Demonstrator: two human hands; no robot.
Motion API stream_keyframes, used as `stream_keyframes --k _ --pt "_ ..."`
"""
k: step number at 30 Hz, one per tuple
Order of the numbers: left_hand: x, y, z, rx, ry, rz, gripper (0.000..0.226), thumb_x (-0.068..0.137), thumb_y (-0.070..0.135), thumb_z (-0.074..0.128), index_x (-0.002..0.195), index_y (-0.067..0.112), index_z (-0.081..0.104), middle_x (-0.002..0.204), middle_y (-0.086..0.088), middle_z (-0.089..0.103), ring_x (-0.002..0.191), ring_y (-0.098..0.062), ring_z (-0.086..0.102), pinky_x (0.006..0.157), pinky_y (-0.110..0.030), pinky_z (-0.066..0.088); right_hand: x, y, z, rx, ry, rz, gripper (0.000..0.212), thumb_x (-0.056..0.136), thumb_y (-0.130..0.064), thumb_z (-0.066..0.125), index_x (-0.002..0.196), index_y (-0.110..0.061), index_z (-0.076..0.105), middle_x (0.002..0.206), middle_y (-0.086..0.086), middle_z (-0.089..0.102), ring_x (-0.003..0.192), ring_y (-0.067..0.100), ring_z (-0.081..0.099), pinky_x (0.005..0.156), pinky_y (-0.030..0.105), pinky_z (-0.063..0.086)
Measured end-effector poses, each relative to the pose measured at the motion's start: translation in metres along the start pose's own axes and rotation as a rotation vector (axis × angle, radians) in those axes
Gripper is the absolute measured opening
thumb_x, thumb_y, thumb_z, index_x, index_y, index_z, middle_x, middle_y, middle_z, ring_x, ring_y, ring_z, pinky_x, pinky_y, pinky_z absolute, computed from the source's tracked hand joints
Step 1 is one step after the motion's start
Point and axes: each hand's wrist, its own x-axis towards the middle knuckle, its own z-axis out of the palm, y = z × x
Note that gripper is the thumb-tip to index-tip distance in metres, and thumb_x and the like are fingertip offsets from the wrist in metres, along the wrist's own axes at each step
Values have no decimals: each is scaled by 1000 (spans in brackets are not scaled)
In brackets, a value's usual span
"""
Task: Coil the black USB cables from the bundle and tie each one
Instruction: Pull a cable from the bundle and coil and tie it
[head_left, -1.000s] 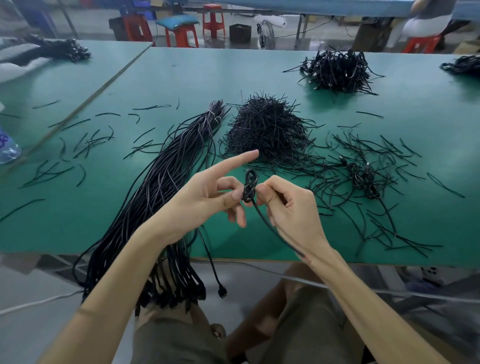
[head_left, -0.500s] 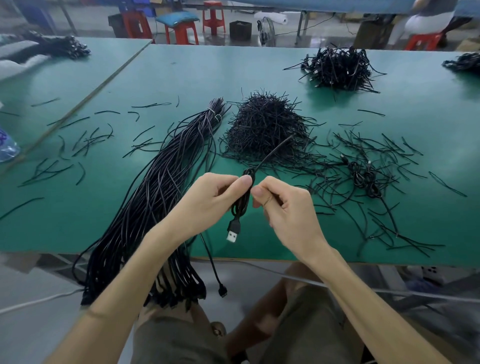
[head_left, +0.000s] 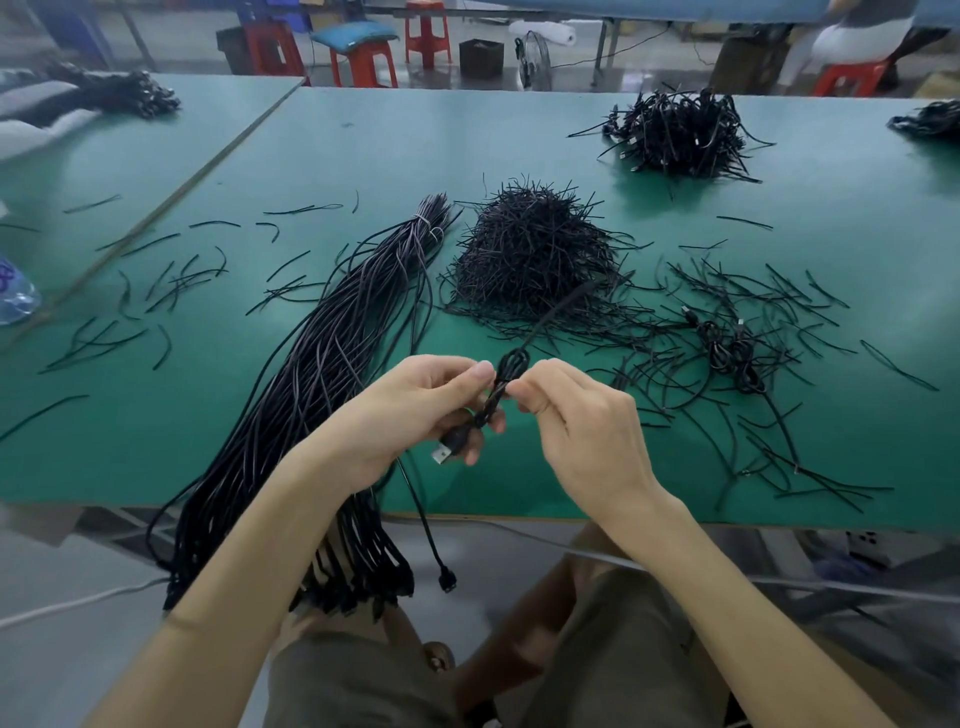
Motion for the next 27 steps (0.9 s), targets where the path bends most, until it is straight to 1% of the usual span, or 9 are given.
stream_keyframes --k 3,6,11,14,16,19,22,24,27 --pt "-1 1 -1 -49 -41 110 32 107 13 49 138 12 56 83 -12 69 62 -30 61 65 -32 50 -1 2 -1 65 0 71 28 103 -20 55 78 -7 60 72 -2 58 59 24 51 54 43 47" --pt "-3 2 -1 59 -90 241 48 102 -8 51 145 13 53 92 -11 71 70 -29 66 72 -34 49 1 5 -1 101 -6 104 24 101 -14 57 78 -8 60 72 -5 58 61 20 51 56 42 46" --pt "0 2 4 150 34 303 33 94 11 65 128 10 67 87 2 67 71 -17 59 67 -32 49 2 4 -2 121 0 91 27 103 -19 54 78 -10 59 73 -6 59 62 21 54 56 42 46" --pt "4 3 7 235 175 360 26 95 24 58 115 15 72 96 -7 58 81 -13 56 69 -31 51 2 -4 -3 116 4 73 25 101 -17 57 78 -8 60 73 -5 60 60 22 54 53 43 47" --pt "5 2 12 352 280 472 23 99 22 56 106 8 73 102 -12 58 89 -16 58 74 -33 51 4 -10 -3 99 9 44 25 102 -17 58 79 -6 61 73 -2 60 59 23 53 52 43 47" --pt "3 4 17 557 409 606 23 105 19 53 96 3 67 91 0 61 82 -13 58 72 -24 47 11 -17 -6 66 17 -7 27 104 -22 53 83 -6 62 76 -2 60 60 26 54 52 44 48" --pt "-1 11 15 624 461 555 30 109 33 47 88 14 57 71 8 60 64 -13 57 58 -34 47 15 -21 -7 21 9 -47 34 105 -26 47 83 -5 63 75 3 61 60 32 55 54 45 48" --pt "-3 14 16 662 473 501 31 108 39 45 86 21 57 67 7 61 62 -15 61 56 -38 49 16 -21 -6 -7 3 -65 39 106 -28 44 81 -5 63 73 4 60 58 32 53 53 45 47" --pt "0 15 20 623 468 352 31 107 41 48 81 29 60 61 8 63 53 -10 56 52 -27 42 14 -18 -5 -73 7 -119 36 105 -26 47 80 -7 65 69 3 57 55 28 49 51 39 45"
